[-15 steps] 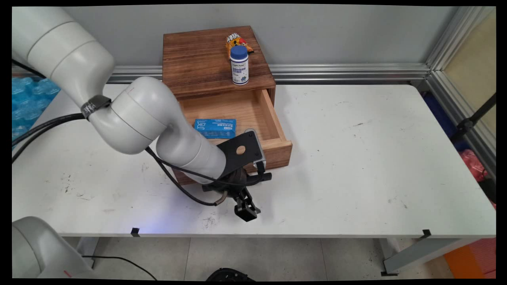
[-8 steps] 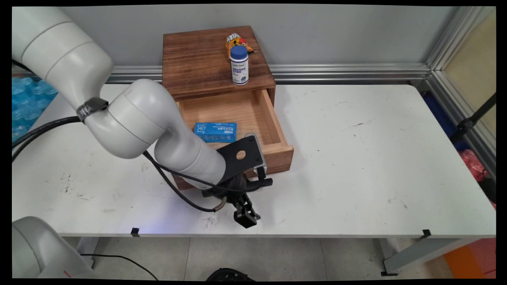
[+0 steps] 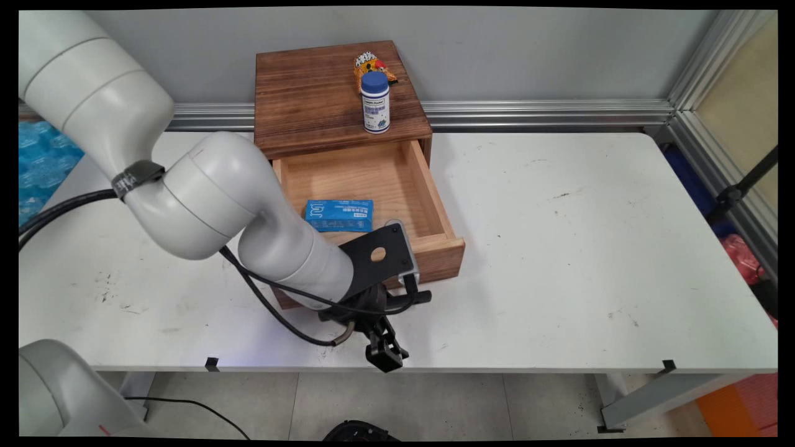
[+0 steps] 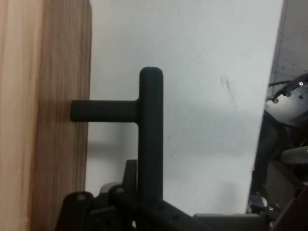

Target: Open the drawer

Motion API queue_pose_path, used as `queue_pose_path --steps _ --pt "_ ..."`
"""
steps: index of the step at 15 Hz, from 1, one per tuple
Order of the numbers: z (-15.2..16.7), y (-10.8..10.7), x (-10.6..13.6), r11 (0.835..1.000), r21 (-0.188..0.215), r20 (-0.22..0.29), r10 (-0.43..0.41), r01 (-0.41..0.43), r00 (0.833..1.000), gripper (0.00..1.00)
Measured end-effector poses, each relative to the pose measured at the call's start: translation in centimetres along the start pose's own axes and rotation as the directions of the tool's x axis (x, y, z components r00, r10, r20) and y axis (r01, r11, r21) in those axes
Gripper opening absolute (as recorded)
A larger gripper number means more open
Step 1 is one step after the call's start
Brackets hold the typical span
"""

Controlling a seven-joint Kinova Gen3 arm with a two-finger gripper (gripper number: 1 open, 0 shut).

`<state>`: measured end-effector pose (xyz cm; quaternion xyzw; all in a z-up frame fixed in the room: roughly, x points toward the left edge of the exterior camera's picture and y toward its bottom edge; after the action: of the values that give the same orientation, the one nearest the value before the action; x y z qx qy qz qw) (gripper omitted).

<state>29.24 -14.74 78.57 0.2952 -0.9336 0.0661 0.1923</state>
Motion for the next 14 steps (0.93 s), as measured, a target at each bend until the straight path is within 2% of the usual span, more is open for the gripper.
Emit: queue_pose_path --steps 14 --pt "-0.4 2.4 0.0 0.999 -0.038 0.002 0.002 -0.002 1.000 1.00"
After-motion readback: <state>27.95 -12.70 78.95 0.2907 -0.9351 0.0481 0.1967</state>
